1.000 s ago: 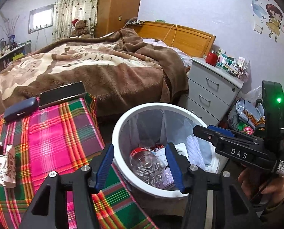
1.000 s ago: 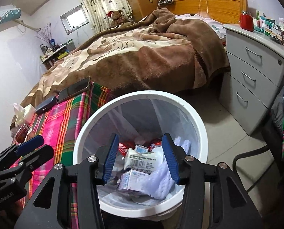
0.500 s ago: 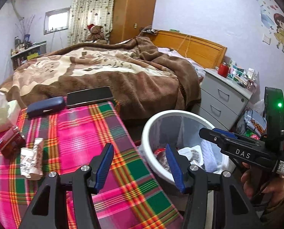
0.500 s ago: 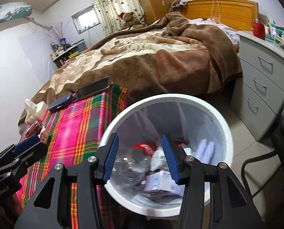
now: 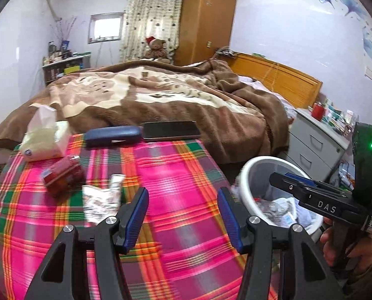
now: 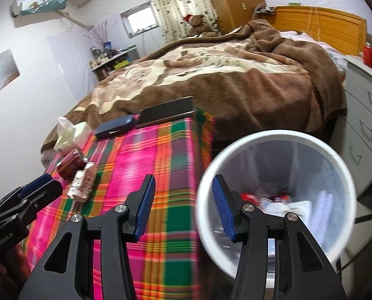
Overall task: Collect trash
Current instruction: 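Move both tools back toward the remaining trash on the bed, then grasp the crumpled white paper cup with the right tool while the left tool grasps the red can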
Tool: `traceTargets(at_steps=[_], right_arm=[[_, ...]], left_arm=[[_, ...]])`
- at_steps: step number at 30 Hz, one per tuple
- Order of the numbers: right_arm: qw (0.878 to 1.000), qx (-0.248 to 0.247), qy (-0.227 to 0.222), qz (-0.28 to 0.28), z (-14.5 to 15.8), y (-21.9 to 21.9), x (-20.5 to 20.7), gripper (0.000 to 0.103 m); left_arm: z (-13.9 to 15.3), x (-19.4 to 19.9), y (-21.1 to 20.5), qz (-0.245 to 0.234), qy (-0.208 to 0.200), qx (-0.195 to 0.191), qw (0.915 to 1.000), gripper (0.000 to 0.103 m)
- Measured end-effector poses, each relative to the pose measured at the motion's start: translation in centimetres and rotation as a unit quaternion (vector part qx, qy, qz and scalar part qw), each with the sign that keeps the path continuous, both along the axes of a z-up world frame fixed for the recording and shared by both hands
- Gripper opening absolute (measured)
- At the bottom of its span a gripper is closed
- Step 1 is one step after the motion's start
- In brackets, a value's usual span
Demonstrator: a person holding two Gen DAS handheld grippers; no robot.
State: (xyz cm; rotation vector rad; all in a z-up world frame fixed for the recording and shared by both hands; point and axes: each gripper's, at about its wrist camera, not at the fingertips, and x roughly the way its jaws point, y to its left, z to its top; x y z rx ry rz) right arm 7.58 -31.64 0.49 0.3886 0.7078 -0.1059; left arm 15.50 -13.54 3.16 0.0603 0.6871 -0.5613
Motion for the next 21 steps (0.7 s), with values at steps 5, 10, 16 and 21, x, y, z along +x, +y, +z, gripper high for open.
traceTargets(at_steps=[5, 10, 16, 21], right_arm=[[0.999, -0.017, -0.014, 0.025, 0.2, 3.3, 1.7, 0.049], [0.999, -0.012, -0.018, 0.050, 0.3, 5.8, 3.4, 0.055], [0.997, 0.006, -0.003, 0.077, -0.4, 8.7, 6.0, 0.059], [0.995, 0.016, 0.012, 0.099, -1.3, 11.1, 7.8, 0.059]], left_arm=[[-0.3, 1.5, 4.1, 0.027, 0.002, 0.001, 0.9996, 0.058], [-0.7, 3.4, 8.5, 0.062, 0.006, 0.000, 0.9980, 0.063], [-1.2, 5.9, 12.8, 0.095, 0.005, 0.000, 0.9955, 0.063], [-2.1, 8.3, 14.6, 0.110, 0.017, 0.011, 0.9937, 0.063]])
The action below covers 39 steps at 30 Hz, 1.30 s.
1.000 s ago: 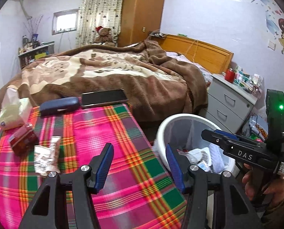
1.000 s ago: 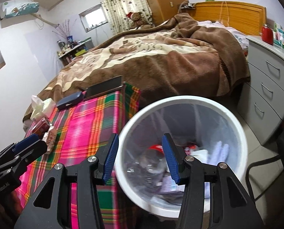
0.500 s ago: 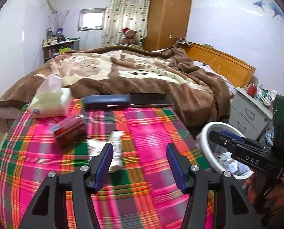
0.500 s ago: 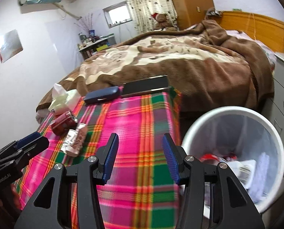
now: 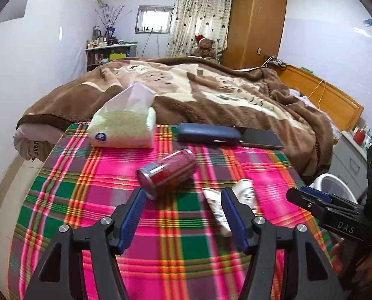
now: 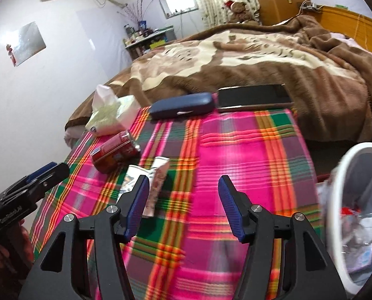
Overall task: Collect trash
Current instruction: 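Grasp the crumpled white paper cup with the right tool while the left tool grasps the red can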
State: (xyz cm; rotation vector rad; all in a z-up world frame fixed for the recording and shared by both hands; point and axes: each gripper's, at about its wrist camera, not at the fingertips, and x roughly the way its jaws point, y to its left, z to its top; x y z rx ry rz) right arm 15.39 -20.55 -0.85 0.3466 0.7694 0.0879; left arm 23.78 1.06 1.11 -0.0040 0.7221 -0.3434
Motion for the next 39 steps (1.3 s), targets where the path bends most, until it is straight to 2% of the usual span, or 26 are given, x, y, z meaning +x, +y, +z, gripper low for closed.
traceTargets(at_steps=[9, 12, 16, 17, 18, 21, 22, 24, 28, 31, 39], right_arm=[[0.999, 0.015, 0.033, 0.034, -1.8, 3.0, 2.4, 0.059], [0.998, 0.008, 0.042, 0.049, -2.5, 3.9, 2.9, 0.059], [0.997, 0.005, 0.055, 0.045, -3.2, 4.1, 3.4, 0.059], [0.997, 0.005, 0.056, 0.043, -3.3, 4.0, 3.4, 0.056], [0.997, 0.004, 0.059, 0.041, -3.4, 4.0, 3.5, 0.048], [0.997, 0.008, 0.065, 0.042, -3.6, 4.0, 3.7, 0.034], [0.997, 0.011, 0.064, 0.045, -3.7, 4.0, 3.7, 0.032], [0.997, 0.013, 0.060, 0.048, -3.5, 4.1, 3.6, 0.020], [0.998, -0.006, 0.045, 0.042, -2.9, 3.9, 3.3, 0.019], [0.998, 0.002, 0.045, 0.031, -2.8, 3.0, 3.2, 0.019], [0.999, 0.003, 0.047, 0.013, -3.0, 1.5, 3.4, 0.019]], left_arm=[[-1.3, 4.3, 0.7, -0.018, 0.016, 0.002, 0.9997, 0.063], [-1.8, 5.8, 0.5, -0.039, 0.028, 0.001, 0.9989, 0.063], [-2.5, 7.4, -0.2, -0.048, 0.033, 0.013, 0.9982, 0.063], [-2.6, 7.7, -0.5, -0.053, 0.033, 0.017, 0.9979, 0.063], [-2.8, 8.1, -0.7, -0.059, 0.035, 0.020, 0.9974, 0.063], [-3.3, 9.2, -1.4, -0.066, 0.042, 0.036, 0.9963, 0.063], [-3.5, 9.5, -1.6, -0.069, 0.043, 0.041, 0.9958, 0.063], [-3.9, 10.1, -1.8, -0.074, 0.050, 0.045, 0.9950, 0.063], [-4.4, 10.8, -2.1, -0.080, 0.054, 0.052, 0.9940, 0.063], [-5.2, 11.5, -2.4, -0.083, 0.071, 0.049, 0.9928, 0.064], [-6.2, 12.0, -4.0, -0.099, 0.080, 0.064, 0.9898, 0.064]])
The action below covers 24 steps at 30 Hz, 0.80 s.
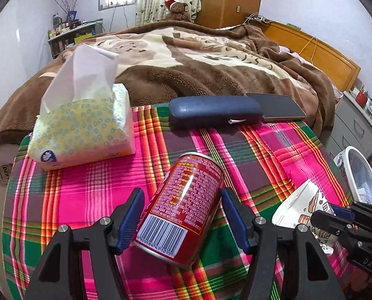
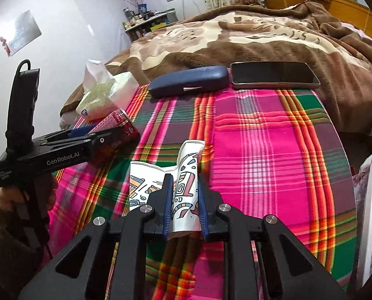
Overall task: Collect trash
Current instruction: 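Grasp the crumpled white paper cup with the right tool while the left tool grasps the red can, then lift the red can and paper cup and carry both over the white bin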
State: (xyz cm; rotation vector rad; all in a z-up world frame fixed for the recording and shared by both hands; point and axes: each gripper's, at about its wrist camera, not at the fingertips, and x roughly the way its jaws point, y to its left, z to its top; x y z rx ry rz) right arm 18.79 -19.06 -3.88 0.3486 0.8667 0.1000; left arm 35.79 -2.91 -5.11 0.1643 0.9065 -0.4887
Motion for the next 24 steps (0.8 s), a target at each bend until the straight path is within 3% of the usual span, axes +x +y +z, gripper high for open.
traceTargets(at_steps=[13, 24], right_arm=[[1.000, 0.002, -0.004, -0.004, 0.0, -0.7, 0.0, 0.019], [1.000, 0.001, -0.017, -0.018, 0.8, -2.0, -1.3, 0.019]], left_arm=[[-1.2, -0.5, -1.2, 0.022, 0.005, 0.015, 0.9996, 0.057], [0.2, -3.5, -1.5, 0.027, -0.011, 0.006, 0.9996, 0.055]])
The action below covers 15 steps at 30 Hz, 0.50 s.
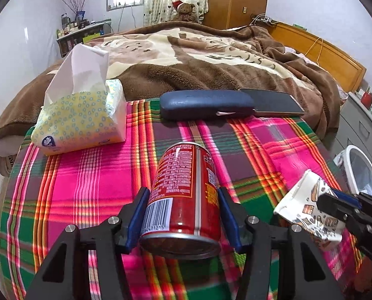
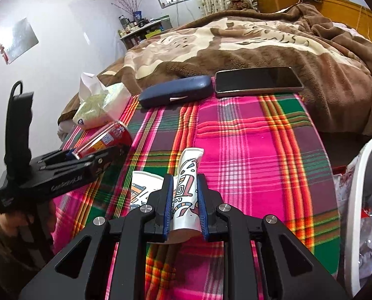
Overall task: Collect trash
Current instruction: 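Lift the red can and paper cup and carry both over the white bin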
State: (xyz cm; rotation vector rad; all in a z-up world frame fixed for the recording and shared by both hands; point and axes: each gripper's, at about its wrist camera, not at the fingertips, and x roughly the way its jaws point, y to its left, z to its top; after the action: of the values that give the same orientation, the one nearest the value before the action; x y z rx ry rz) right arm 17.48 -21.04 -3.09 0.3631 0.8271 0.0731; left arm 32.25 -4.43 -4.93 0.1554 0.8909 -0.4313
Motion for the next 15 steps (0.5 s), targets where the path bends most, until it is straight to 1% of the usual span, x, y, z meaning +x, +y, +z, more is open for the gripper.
traceTargets(at_steps=[6, 10, 15], right_arm=[[1.000, 0.001, -0.008, -0.008, 0.7, -0.7, -1.4, 0.019], [1.000, 0.000, -0.016, -0.014, 1.3, -1.2, -2.5, 0.015], [0.999, 0.000, -0.027, -0.022, 2.1, -2.0, -3.8, 0.014]], left_arm=[[1.1, -2.6, -0.2, -0.001, -0.007, -0.007, 0.9999, 0.053], [2.0, -4.5, -0.4, -0.004, -0.015, -0.015, 0.9998, 0.053], [2.9, -6.8, -1.0, -0.009, -0.021, -0.019, 0.9996, 0.053]])
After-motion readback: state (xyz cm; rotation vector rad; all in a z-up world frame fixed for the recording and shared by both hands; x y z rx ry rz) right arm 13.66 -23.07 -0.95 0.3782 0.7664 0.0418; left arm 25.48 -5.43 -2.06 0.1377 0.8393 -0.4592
